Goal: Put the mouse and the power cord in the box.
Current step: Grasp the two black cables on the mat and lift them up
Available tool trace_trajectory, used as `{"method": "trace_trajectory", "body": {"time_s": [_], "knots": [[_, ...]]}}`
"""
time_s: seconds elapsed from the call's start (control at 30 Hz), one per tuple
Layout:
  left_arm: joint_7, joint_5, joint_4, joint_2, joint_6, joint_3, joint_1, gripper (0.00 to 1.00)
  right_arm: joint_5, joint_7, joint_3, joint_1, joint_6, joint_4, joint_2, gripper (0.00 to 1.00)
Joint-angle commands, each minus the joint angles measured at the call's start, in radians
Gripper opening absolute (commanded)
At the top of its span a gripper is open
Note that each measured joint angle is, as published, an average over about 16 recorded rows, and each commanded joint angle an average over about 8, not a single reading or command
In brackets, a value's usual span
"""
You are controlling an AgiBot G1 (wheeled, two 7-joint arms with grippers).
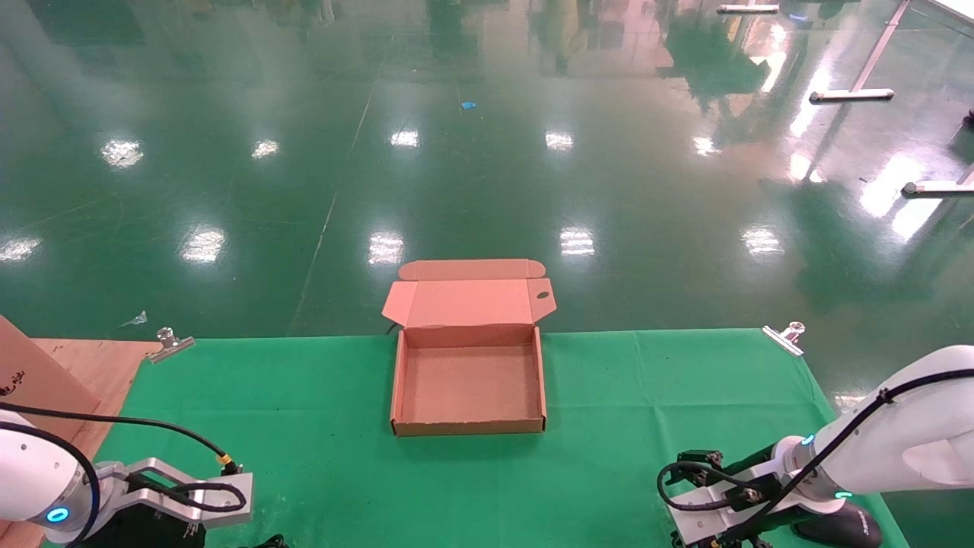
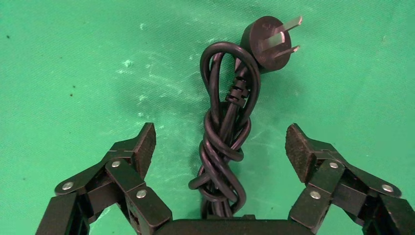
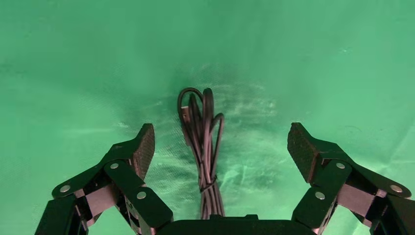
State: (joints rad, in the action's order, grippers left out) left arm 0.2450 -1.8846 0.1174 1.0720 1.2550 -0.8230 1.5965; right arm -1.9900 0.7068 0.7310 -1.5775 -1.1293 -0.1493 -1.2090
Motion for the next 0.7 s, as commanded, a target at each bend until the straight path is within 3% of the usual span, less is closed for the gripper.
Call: {"method": "trace_trajectory", "body": {"time_s": [0.03,0.7], "knots": [[0.007,-0.001,-0.011,0.003,-0.003,-0.001,0.003,0.00,0.002,0.010,-0.001,-0.006,0.005,0.019,-0.006,0.00],[0.061,-0.004,-0.075,0.020,-0.023,-0.002,0.005,0.00,0.002,0.079,-0.001,-0.029,0.027,0.105,-0.038,0.00]]}}
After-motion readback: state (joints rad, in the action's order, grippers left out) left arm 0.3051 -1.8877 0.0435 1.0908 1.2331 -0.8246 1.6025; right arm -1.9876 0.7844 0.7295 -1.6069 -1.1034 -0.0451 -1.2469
